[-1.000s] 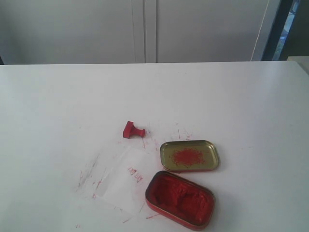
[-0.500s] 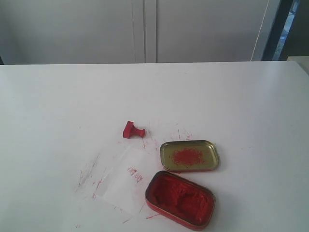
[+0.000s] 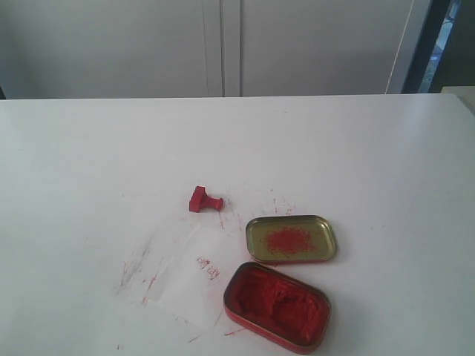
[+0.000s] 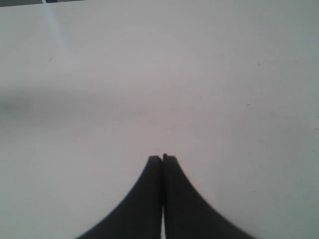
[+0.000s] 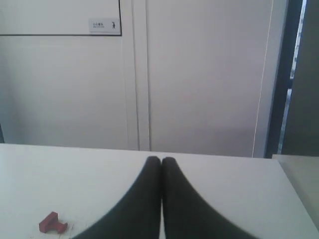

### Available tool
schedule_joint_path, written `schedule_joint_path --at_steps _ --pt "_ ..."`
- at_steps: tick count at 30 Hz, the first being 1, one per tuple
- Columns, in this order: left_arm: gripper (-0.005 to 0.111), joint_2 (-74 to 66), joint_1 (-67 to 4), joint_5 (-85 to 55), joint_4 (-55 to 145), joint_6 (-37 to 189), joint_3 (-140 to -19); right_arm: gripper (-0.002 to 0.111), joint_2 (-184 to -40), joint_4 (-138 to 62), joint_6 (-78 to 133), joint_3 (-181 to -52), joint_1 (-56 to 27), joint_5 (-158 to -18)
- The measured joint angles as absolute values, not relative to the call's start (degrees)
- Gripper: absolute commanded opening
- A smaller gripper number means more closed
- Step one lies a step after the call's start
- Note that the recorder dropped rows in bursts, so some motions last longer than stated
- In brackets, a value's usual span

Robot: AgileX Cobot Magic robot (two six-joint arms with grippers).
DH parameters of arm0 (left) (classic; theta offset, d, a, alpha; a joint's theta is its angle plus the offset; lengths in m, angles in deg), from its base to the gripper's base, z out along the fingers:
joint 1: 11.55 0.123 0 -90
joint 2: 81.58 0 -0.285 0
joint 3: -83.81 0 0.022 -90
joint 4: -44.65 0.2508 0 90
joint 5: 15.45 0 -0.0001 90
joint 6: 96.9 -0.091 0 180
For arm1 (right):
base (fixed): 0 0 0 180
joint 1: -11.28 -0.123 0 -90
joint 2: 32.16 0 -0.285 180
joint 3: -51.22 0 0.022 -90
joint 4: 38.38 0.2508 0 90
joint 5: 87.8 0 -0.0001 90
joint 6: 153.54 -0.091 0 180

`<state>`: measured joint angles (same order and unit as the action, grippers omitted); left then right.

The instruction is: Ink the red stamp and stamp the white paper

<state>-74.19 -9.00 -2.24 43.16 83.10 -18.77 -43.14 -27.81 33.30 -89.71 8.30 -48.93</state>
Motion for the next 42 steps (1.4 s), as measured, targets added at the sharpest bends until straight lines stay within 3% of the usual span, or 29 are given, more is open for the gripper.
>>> schedule_joint_path --at_steps 11,26,42 --pt "0.000 -74.19 -9.00 -2.24 43.16 83.10 -18.77 0.000 -40.14 -27.81 33.30 -89.29 8.30 -48.93" --pt "0.000 -74.19 -9.00 -2.24 43.16 83.10 -18.77 0.000 -40.24 -33.99 33.30 -62.90 8.30 -60.04" --pt "0.000 -74.19 -9.00 -2.24 43.16 83.10 -18.77 0.000 -40.24 -34.45 33.30 -51.86 8.30 -67.76"
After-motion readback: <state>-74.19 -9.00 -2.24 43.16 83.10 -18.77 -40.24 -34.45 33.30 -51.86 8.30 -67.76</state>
